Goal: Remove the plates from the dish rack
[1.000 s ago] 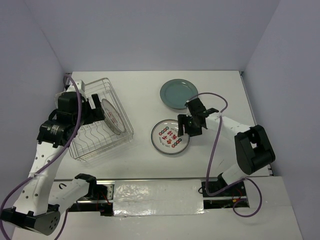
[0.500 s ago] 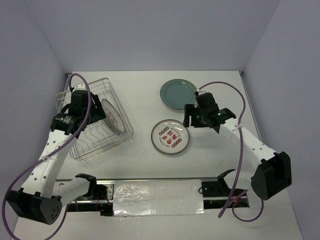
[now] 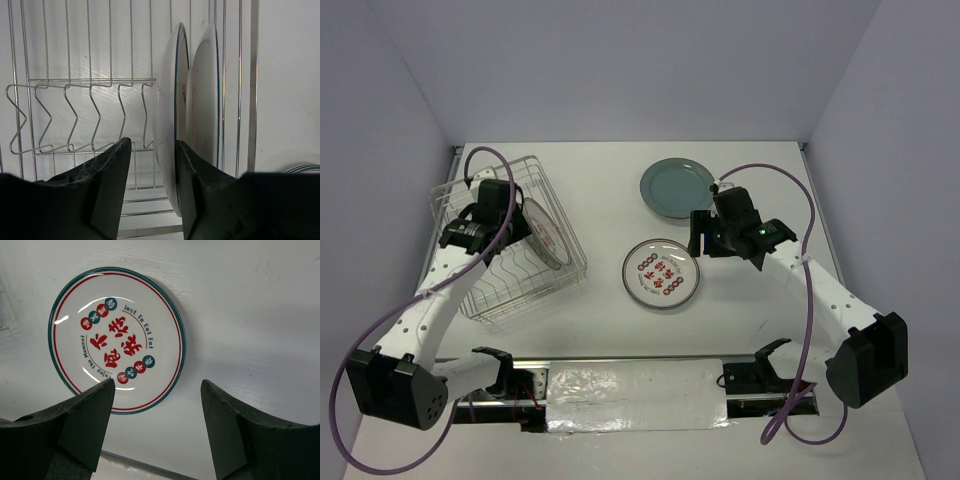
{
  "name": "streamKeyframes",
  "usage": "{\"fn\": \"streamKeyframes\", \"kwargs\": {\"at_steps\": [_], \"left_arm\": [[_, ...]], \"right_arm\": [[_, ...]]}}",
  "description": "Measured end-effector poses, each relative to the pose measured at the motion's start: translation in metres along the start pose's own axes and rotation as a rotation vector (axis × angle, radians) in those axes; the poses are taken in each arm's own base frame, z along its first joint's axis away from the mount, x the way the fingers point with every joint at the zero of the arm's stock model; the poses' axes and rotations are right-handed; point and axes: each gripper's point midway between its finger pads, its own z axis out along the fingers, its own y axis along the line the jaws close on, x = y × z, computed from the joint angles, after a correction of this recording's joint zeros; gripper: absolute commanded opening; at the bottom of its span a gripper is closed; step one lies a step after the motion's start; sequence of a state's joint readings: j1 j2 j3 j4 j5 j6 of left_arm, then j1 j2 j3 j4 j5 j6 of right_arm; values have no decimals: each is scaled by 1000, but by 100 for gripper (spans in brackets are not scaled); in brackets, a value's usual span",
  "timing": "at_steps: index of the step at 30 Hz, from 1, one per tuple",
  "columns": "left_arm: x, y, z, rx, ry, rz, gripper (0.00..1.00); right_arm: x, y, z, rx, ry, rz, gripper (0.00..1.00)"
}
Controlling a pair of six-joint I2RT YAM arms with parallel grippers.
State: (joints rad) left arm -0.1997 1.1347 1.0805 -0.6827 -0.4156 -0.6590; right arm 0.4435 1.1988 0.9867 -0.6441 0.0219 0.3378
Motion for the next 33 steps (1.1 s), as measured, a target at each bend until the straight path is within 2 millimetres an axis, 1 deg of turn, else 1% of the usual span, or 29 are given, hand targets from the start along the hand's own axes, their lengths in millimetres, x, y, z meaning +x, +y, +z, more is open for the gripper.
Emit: {"fn": "streamKeyframes", "kwargs": {"at_steps": [2,4,6,7,8,14,15,18,21,24,29,33], "left_arm": [[2,-1,3,-4,5,-5,48],[2,-3,5,-5,8,-22,39],[2,-4,7,-4,9,-31,37],[2,-5,7,-4,9,-40,31],[2,-5,8,-4,10,-51,29],[3,-2,6,-25,15,-67,14],[3,-2,6,-32,21,-67,9],[3,0,3,-55,45,-69,0],[0,3,-4,-82,61,-68,0],[-12,6,-17,-105,54,-82,0],[-45,13,-46,-153,4,-86,0],[-73,18,-64,-189,-47,-63,0]], "right_arm": [[0,0,0,-1,0,-3,77],[4,0,2,-3,8,-8,77],[7,-1,3,-3,17,-11,77],[9,-1,3,-3,21,-13,77],[10,-1,4,-2,24,-15,77],[12,-1,5,-5,29,-27,77],[12,-2,5,-5,29,-28,77],[12,-1,5,-6,29,-32,77],[12,-1,5,-10,30,-40,77],[13,1,5,-24,36,-48,77],[9,8,4,-51,40,-55,77],[-6,16,-1,-74,17,-61,77]]}}
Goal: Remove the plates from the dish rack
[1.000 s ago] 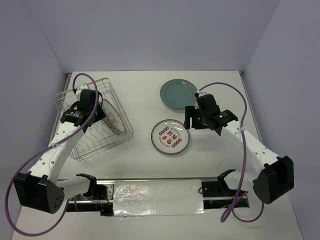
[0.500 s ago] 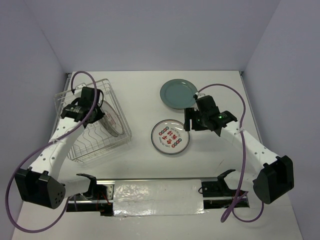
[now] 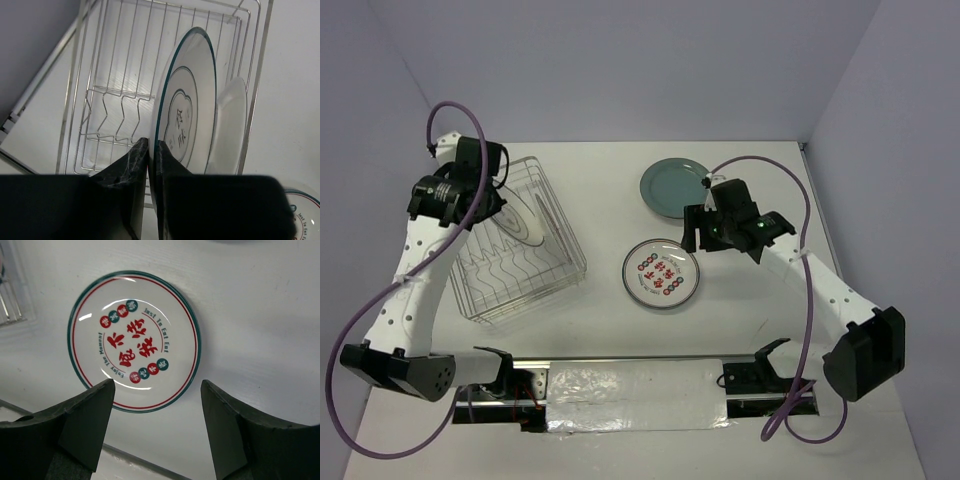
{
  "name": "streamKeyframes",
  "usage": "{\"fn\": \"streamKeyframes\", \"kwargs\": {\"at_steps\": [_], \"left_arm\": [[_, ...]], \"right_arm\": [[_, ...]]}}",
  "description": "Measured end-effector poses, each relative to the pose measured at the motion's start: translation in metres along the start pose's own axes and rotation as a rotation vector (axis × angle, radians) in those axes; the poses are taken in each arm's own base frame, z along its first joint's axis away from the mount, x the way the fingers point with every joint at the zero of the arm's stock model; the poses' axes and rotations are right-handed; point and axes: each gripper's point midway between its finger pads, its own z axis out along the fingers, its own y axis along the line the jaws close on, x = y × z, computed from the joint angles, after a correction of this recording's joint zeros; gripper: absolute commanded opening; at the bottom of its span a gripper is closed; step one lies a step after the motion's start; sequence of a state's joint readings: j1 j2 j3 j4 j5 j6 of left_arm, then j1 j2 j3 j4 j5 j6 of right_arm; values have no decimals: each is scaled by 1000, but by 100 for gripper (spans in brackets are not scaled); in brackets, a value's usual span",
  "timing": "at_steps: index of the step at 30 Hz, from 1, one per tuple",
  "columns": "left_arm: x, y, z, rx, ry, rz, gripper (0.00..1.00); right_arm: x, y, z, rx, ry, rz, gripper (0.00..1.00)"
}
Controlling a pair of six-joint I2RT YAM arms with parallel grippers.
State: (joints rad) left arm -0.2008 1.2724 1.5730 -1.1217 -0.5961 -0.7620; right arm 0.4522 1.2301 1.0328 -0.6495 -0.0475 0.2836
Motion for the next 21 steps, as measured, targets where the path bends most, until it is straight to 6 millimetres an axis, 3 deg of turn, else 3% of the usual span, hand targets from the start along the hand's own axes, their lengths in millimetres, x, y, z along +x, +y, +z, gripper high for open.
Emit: {"fn": "streamKeyframes", "kwargs": {"at_steps": [6,12,13,14,17,21], "left_arm": [[-35,13,-27,-21,-81,44,0],[-78,28,-77,44,-219,43,0],[-85,31,-89,74,-251,36,0],[-88,32,-99,115,-277,25,0],[-86,26,-128,312,-352,-2,0],[-57,-1,-159,668,-397,-36,0]], "right_arm": [[-37,21,-15,-71,-65,-19,79],[-56,72,-25,-332,-100,-22,86],[-59,84,-28,-397,-103,-15,89],[-63,95,-31,-457,-113,-8,100],[-81,135,-51,-677,-187,7,100],[-101,178,-92,-916,-280,31,100]]}}
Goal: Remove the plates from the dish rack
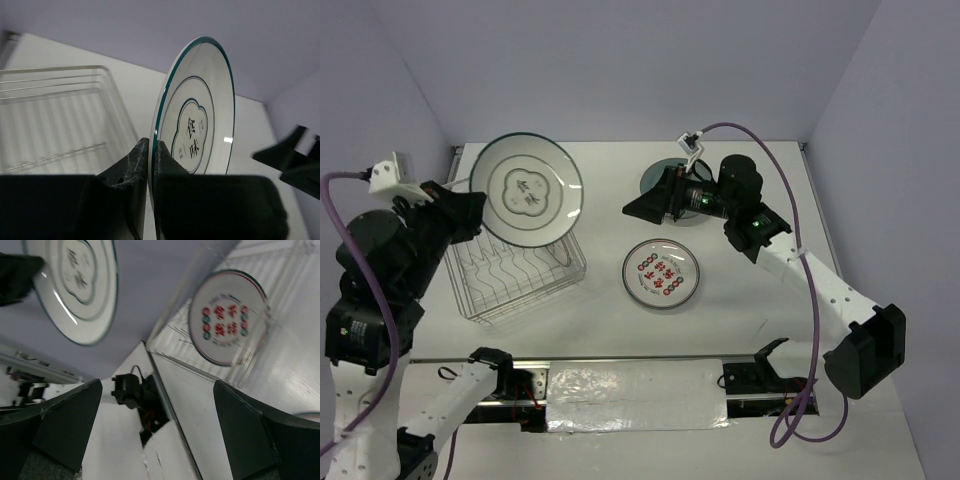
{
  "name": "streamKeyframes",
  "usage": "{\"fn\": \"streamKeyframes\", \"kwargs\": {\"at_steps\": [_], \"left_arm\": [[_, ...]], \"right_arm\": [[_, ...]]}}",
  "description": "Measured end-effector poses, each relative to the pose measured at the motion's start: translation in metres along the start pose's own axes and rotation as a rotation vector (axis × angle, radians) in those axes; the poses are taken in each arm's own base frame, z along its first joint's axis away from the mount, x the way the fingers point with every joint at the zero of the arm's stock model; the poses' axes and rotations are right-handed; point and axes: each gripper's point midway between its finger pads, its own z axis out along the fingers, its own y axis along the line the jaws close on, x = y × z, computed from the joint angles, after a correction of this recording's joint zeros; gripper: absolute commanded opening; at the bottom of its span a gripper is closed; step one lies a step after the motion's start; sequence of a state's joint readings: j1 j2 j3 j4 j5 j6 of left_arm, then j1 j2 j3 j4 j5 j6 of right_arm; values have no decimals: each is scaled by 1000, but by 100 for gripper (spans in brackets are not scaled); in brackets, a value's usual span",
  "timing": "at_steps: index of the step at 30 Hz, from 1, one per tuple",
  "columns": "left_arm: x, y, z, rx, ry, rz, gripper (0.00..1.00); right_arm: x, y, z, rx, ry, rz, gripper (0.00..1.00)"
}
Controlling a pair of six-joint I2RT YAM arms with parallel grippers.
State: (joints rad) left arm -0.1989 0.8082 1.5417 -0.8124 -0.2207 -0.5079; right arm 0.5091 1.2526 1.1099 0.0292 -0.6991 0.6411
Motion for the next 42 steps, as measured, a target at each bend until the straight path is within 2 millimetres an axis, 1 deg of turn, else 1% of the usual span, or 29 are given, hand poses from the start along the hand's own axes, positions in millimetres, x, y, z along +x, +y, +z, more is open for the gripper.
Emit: {"fn": "streamKeyframes", "kwargs": {"at_steps": [2,4,6,8,10,12,13,14,15,16,17,18,19,21,23,25,28,29,31,32,34,36,39,41,42], "left_arm": [[12,-21,1,140,-12,-50,0],[27,-38,11,251,6,-100,0],[46,-51,24,328,47,-147,0],[67,-60,35,388,99,-193,0],[84,-65,44,420,156,-227,0],[94,-69,51,439,194,-251,0],[93,-72,53,455,191,-270,3],[92,-74,53,463,187,-273,11],[89,-76,54,476,172,-280,24],[85,-79,53,495,158,-289,62],[83,-81,53,511,148,-289,80],[81,-84,52,527,140,-285,98],[80,-86,51,535,138,-287,100],[80,-81,55,503,133,-284,100],[83,-70,63,421,144,-268,99],[85,-55,73,311,162,-241,100],[86,-28,82,150,173,-181,100],[89,-19,82,102,176,-159,99],[94,-2,79,28,184,-117,100],[95,4,77,4,186,-97,100],[97,14,73,-34,188,-65,100],[98,20,70,-56,193,-35,100],[100,24,70,-71,217,5,100],[102,25,72,-77,238,32,100],[104,25,75,-81,253,47,100]], "right_arm": [[-11,20,2,-65,-39,-10,100],[-18,31,3,-85,-63,-16,99],[-23,35,5,-81,-86,-21,97],[-25,35,6,-77,-97,-17,92],[-26,36,7,-81,-103,-10,75],[-28,35,8,-78,-112,-5,57],[-29,32,8,-69,-119,-5,33],[-30,30,8,-61,-126,-6,18],[-32,25,8,-39,-137,3,8],[-34,22,8,-24,-144,11,0],[-35,16,8,3,-154,6,0],[-32,14,8,10,-144,11,0],[-29,12,9,24,-137,7,0],[-23,3,7,73,-131,10,0],[-16,-13,-1,151,-133,29,0],[-12,-40,-20,244,-153,57,0],[-2,-90,-56,403,-190,113,0],[5,-110,-69,463,-195,136,0],[22,-143,-87,557,-180,176,0],[35,-156,-93,591,-151,198,0],[61,-178,-100,638,-88,240,0],[83,-193,-104,666,-26,274,0],[111,-210,-110,693,46,312,4],[124,-217,-112,710,87,332,11],[127,-220,-112,714,99,332,14]]}}
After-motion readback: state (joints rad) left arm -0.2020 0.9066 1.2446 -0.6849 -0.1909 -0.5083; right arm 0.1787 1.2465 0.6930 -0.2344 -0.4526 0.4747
